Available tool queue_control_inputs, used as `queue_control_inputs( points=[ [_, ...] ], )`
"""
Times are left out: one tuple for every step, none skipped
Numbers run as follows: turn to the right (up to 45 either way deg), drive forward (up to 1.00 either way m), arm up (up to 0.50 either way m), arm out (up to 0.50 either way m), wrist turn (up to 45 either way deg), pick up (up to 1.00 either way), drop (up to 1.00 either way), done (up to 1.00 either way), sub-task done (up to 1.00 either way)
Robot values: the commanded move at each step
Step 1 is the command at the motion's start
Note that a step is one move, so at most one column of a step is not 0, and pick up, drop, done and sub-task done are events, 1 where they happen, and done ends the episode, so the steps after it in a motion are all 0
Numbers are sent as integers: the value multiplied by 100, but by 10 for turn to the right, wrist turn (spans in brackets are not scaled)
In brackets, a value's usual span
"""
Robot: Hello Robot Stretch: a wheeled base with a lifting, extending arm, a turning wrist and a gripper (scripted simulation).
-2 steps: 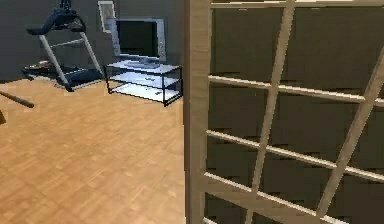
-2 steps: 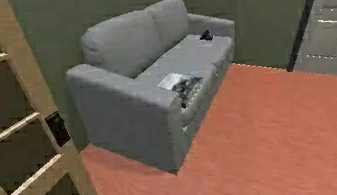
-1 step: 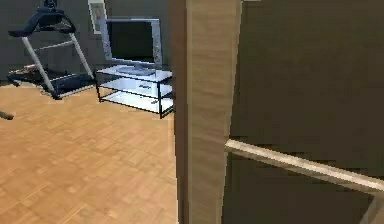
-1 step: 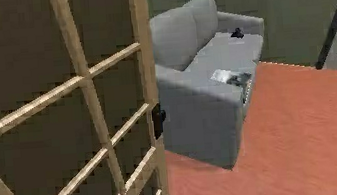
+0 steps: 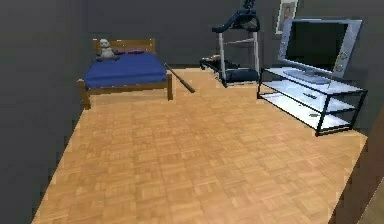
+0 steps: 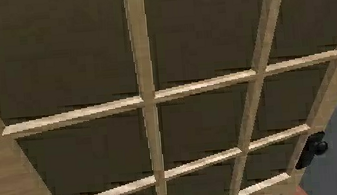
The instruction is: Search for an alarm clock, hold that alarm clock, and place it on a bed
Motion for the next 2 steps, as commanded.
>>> queue_control_inputs(
  points=[
    [-90, 0, 0, 0, 0, 0, 0, 0, 0],
    [0, 45, 0, 0, 0, 0, 0, 0, 0]
  ],
)
